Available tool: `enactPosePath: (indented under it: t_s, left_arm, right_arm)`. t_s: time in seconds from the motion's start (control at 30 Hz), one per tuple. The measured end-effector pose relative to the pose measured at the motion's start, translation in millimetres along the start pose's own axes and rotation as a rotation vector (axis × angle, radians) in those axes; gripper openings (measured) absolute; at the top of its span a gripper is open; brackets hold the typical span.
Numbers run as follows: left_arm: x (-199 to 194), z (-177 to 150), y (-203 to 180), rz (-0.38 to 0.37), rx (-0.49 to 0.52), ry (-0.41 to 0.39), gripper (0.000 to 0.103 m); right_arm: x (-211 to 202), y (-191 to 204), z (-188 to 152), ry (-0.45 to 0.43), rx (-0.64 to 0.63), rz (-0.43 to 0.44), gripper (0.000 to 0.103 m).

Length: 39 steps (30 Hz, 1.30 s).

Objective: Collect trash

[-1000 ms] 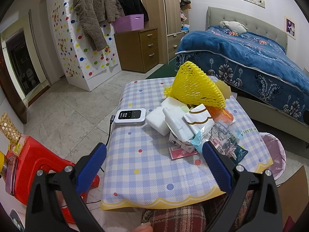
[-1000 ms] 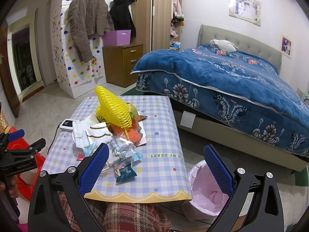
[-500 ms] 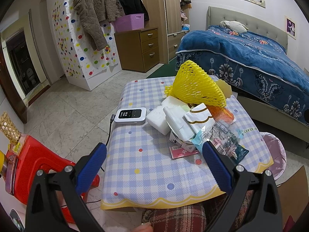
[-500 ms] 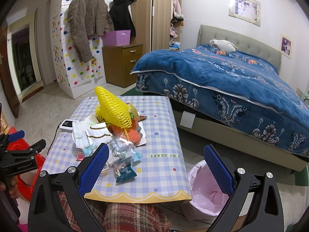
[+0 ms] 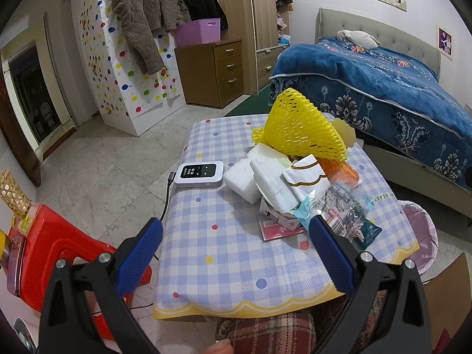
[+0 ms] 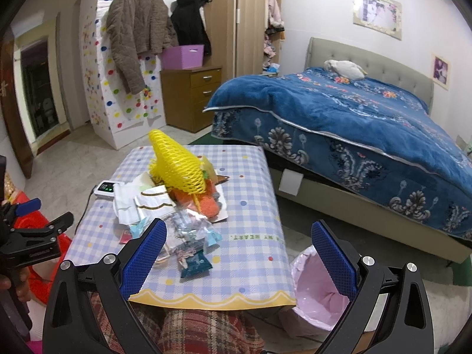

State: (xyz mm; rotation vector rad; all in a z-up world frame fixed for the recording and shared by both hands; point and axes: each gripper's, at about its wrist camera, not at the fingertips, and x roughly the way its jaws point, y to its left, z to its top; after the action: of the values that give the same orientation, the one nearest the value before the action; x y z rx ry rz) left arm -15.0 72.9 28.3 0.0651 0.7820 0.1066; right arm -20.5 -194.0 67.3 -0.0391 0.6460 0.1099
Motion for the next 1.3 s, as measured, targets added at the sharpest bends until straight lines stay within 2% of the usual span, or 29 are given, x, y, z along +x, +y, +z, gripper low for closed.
enactPosePath:
  t_s: [0.27,0.3,0.33,0.4,0.47,0.57,0.63,0.83,0.9,0.93,1.0,1.13,1.2,1.23,1.3]
  left_arm:
    - [22,0,13,-0.008,-0.046,0.04,0.096]
    - [24,0,16,-0.003,-0.05,0.04,0.096]
    - [26,1,17,0.004,-0.053,0.04,0.096]
    - [30,4,21,-0.001,-0.052,0.033,0.096]
    - [35,8,24,0.012,-0.051,0.03,0.096]
    - [48,16,31,0.034,-0.063,0.034,0.096]
    - [60,20,37,0.046,-0.074,0.05,0.096]
    - [79,35,45,0.11,-0.059,0.028,0.096]
    - [86,43,47,0.123,-0.058,0.021,0.096]
    - [90,46,48,0.13,-0.052,0.022,0.096]
    - [100,51,47,0.142,-0.028,0.038,0.096]
    - [109,55,49,0.096,-0.047,0.054,0.096]
    - [110,54,51,0.043,-0.075,0.06,0.096]
    - [110,53,51,0.029,-0.084,0.062,0.096]
    - [108,48,48,0.006,-0.091,0.057,0.096]
  right_arm:
    - [39,23,10,0.01,-0.091,0.076,0.098]
    - [41,24,12,-0.012,-0.093,0.107,0.097]
    - [34,25,16,-0.098,-0.085,0.133,0.097]
    - [42,35,22,-0.146,-0.118,0.155,0.098]
    - [63,43,26,-0.069,-0.154,0.168,0.098]
    - [91,51,31,-0.012,-0.184,0.153,0.097]
    - [109,57,37,-0.008,-0.199,0.162,0.097]
    - [156,74,53,0.031,-0.251,0.22,0.091]
    - [171,84,59,0.038,-0.278,0.233,0.084]
    - [179,90,61,0.047,-0.297,0.228,0.073]
    - [194,99,65,0.067,-0.322,0.229,0.072]
    - [216,110,70,0.095,-0.349,0.232,0.071]
    - [224,117,72,0.106,-0.374,0.217,0.065]
    - [227,119,73,0.113,-0.388,0.213,0.058]
    - [229,119,77,0.114,-0.399,0.2,0.055]
